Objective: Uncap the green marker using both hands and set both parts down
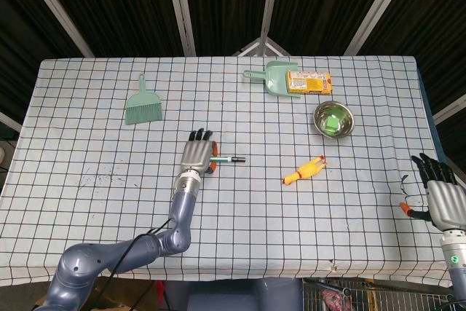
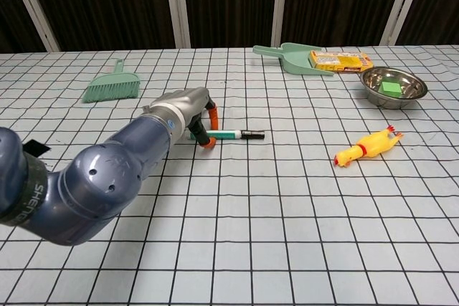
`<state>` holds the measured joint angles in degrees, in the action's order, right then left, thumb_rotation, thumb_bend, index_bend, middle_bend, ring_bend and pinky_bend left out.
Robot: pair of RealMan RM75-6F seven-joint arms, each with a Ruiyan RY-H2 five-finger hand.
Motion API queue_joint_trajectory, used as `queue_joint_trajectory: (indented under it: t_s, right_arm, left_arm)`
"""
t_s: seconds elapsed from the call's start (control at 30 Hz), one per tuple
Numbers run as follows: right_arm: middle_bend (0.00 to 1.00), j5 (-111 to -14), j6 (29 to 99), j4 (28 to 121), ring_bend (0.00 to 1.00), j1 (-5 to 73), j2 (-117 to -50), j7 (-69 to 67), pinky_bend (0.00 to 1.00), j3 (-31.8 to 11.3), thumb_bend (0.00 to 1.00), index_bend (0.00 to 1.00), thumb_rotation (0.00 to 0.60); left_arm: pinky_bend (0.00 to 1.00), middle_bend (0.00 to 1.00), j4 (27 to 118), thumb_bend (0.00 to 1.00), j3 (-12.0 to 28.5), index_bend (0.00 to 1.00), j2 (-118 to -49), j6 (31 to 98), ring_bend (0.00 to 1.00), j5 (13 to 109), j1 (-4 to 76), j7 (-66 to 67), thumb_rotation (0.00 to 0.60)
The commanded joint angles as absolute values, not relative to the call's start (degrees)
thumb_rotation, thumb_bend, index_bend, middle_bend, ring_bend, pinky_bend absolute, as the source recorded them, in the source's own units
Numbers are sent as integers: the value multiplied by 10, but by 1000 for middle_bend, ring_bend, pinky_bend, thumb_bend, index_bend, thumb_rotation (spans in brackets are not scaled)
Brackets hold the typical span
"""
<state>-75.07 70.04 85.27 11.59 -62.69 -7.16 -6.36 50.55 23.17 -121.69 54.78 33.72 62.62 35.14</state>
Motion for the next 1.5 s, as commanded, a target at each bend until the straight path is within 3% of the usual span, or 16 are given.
queue_joint_trajectory:
  t_s: [0.03,0.33,0.87,1.1,1.33,1.5]
  right_arm:
    - [0,-750,700,852,0,116,-627,-72,0,-63,219,79,600]
    - [0,-750,699,852,0,115,-627,-71,0,-63,219,79,600]
    - [0,-750,690,898,0,133,-607,-33,0,-74,219,79,600]
    - [0,-730,660,985,0,171,-588,15,0,-100,219,113,600]
    - [0,-648,595,1091,0,229,-575,30,0,-144,219,146,600]
    - [0,-578,587,1145,0,286,-593,124,0,-168,218,197,600]
  left_arm:
    - [0,117,500,507,232,534,-1220,547,0,338,625,356,600]
    - [0,159,494,581,245,574,-1226,548,0,348,623,344,600]
    - [0,214,558,594,270,640,-1200,570,0,384,602,298,600]
    - [0,216,673,590,282,645,-1153,624,0,364,597,375,600]
    - [0,229,820,590,306,658,-1105,695,0,301,595,474,600]
    - [0,232,895,589,332,660,-1086,741,0,267,598,501,600]
